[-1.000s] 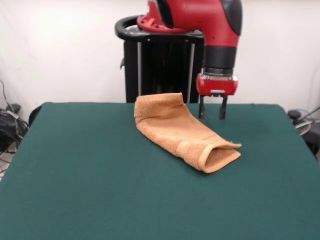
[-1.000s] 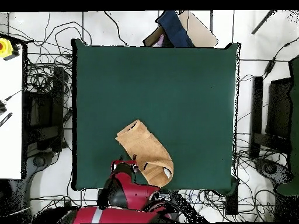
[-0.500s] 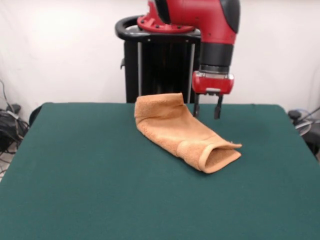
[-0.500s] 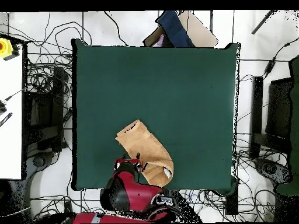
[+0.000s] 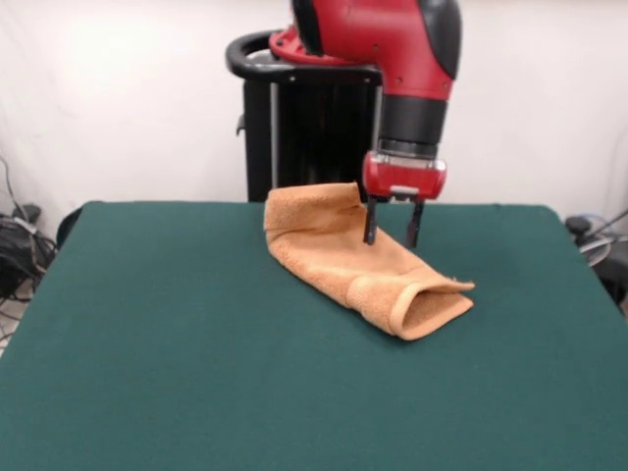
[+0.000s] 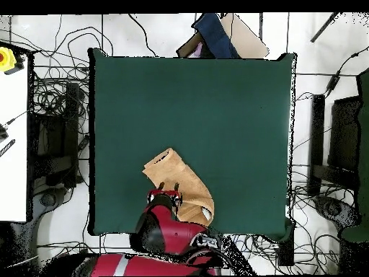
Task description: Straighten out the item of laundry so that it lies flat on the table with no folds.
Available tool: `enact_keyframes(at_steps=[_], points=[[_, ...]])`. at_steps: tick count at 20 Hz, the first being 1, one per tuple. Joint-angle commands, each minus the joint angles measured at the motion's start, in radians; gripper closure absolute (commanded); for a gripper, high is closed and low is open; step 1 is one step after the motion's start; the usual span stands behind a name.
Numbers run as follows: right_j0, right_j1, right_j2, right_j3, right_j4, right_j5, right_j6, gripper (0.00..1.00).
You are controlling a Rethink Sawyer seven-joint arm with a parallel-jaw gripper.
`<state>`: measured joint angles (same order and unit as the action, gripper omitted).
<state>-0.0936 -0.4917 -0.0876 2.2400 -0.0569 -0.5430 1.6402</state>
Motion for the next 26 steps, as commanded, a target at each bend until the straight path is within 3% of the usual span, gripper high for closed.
enact_keyframes(at_steps=[1, 8, 9, 16, 20, 22, 26], points=[[-0.055, 0.165, 0.085, -0.189, -0.028, 0.045, 0.156, 0.0], [-0.054, 0.175, 0.08, -0.202, -0.043, 0.049, 0.147, 0.0], [-0.057, 0.171, 0.083, -0.207, -0.055, 0.062, 0.143, 1.0], [-0.006, 0.064, 0.077, -0.157, 0.036, 0.234, 0.146, 1.0], [-0.017, -0.03, 0.086, -0.138, 0.046, 0.373, 0.14, 1.0], [-0.048, -0.08, 0.107, -0.134, 0.036, 0.466, 0.132, 1.0], [-0.213, -0.173, 0.249, -0.105, 0.01, 0.683, 0.114, 1.0]])
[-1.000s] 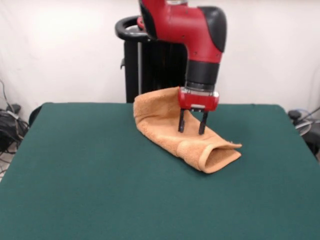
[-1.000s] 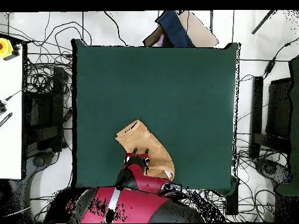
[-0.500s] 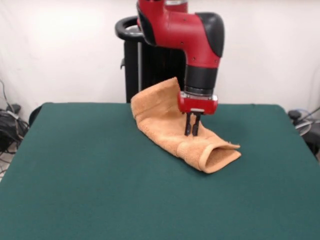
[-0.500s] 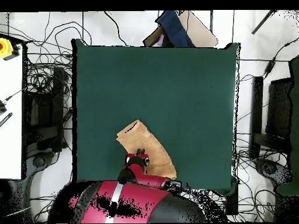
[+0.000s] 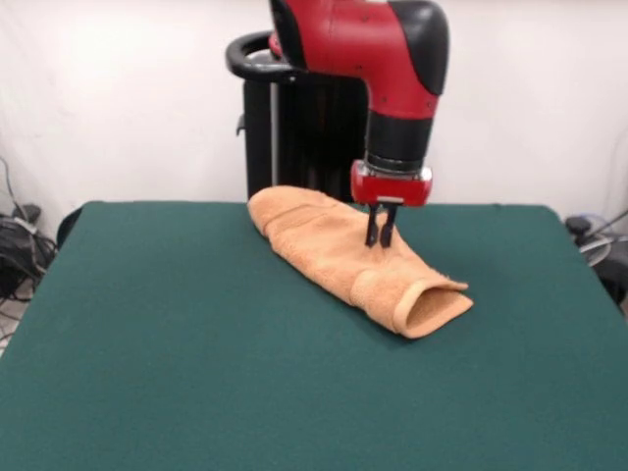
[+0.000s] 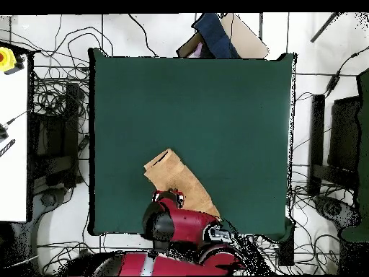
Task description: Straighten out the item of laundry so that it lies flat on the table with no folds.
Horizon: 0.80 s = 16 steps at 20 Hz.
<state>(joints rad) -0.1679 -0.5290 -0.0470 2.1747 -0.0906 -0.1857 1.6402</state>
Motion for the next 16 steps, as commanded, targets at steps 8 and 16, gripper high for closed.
enact_keyframes(at_steps=[8, 16], points=[[-0.284, -0.115, 0.286, -0.085, -0.027, 0.23, 0.105, 1.0], [-0.407, -0.062, 0.349, -0.179, -0.171, 0.183, 0.013, 1.0]])
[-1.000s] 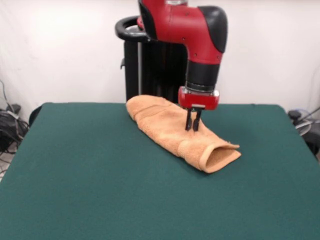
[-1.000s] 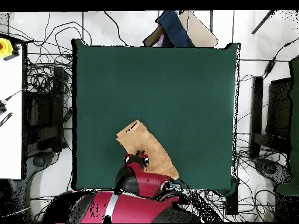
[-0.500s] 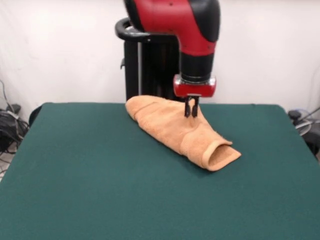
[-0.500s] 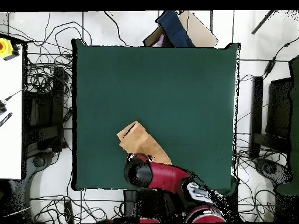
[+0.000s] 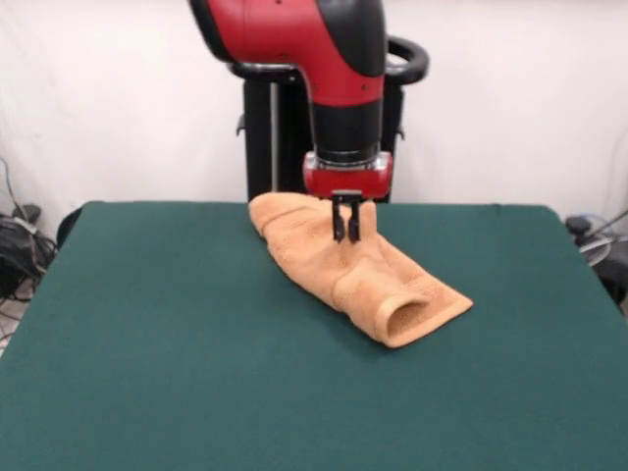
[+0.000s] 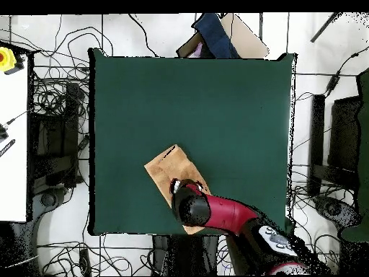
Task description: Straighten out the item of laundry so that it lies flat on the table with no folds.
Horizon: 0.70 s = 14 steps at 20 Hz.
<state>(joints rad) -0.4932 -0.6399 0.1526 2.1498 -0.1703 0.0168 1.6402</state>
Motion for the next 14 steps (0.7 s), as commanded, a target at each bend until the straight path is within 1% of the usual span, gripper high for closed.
enact_keyframes(at_steps=[1, 4, 8, 11, 14], points=[[-0.107, 0.065, 0.166, -0.169, -0.117, -0.021, -0.003, 1.0], [-0.163, 0.077, 0.209, -0.216, -0.17, 0.057, -0.062, 1.0], [-0.172, 0.053, 0.212, -0.291, -0.227, 0.22, -0.151, 1.0], [-0.206, 0.056, 0.242, -0.317, -0.275, 0.28, -0.193, 1.0], [-0.246, 0.052, 0.272, -0.339, -0.316, 0.375, -0.245, 1.0]])
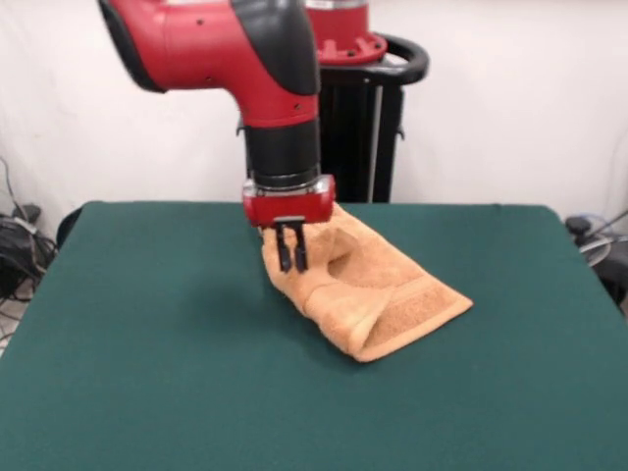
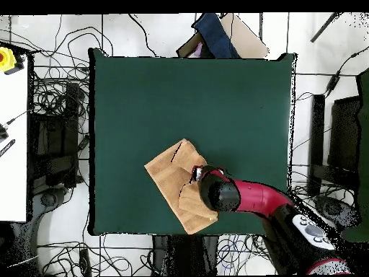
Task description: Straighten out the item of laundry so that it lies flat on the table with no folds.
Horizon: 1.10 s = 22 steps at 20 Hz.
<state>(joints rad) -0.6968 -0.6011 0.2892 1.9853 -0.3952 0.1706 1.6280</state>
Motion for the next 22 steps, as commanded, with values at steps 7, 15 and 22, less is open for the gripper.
enact_keyframes(at_steps=[7, 15, 22], points=[[-0.184, 0.098, 0.241, -0.171, -0.196, 0.202, -0.266, 1.0], [-0.242, 0.154, 0.272, -0.234, -0.362, 0.102, -0.258, 1.0], [-0.232, 0.126, 0.302, -0.176, -0.326, 0.17, -0.151, 0.0]])
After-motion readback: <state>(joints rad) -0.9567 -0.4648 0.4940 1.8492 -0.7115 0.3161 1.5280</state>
